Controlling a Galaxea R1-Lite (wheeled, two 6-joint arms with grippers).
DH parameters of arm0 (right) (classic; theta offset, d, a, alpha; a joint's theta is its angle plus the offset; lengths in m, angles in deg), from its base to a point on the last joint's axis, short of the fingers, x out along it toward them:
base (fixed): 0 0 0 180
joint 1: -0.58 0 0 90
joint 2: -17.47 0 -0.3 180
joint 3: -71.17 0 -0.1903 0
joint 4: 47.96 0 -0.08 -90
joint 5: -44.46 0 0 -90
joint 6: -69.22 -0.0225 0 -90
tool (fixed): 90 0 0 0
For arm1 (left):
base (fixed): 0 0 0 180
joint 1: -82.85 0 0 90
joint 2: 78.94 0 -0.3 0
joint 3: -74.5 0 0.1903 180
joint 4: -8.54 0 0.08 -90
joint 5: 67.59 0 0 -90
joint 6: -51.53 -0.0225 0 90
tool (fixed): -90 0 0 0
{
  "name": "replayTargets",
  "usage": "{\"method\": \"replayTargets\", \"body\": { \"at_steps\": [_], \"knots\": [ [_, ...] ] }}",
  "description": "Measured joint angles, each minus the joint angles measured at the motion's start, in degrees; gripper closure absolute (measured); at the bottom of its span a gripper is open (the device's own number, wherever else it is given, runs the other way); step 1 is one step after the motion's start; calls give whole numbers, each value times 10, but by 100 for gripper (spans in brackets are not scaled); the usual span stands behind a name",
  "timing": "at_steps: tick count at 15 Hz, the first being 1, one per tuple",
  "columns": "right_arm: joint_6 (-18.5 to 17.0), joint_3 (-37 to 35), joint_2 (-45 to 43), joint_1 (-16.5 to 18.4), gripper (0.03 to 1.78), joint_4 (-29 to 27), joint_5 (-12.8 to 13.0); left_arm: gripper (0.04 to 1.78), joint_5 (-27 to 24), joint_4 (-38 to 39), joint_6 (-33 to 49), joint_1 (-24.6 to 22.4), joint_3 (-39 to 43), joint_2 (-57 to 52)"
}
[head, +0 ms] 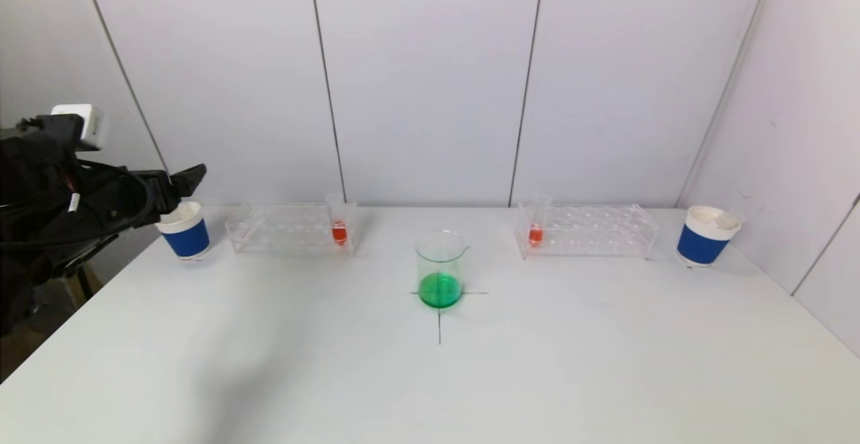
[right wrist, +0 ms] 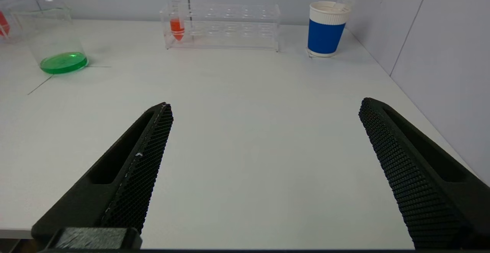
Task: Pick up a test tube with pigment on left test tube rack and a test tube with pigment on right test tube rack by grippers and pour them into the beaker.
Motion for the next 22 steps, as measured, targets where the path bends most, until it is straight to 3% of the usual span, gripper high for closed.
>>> {"method": "replayTargets", "body": {
  "at_steps": [6, 9, 12, 15, 22],
  "knots": [
    [0, 0, 0, 0, 4, 0, 0, 6, -39, -17, 7, 1, 182, -229],
    [0, 0, 0, 0, 4, 0, 0, 6, -57, -88, 7, 1, 232, -358],
    [0, 0, 0, 0, 4, 0, 0, 6, -65, -205, 8, 7, 249, -489],
    [0, 0, 0, 0, 4, 0, 0, 6, -43, -270, 7, 35, 279, -588],
    [0, 0, 0, 0, 4, 0, 0, 6, 2, -292, -30, 70, 386, -753]
  ]
}}
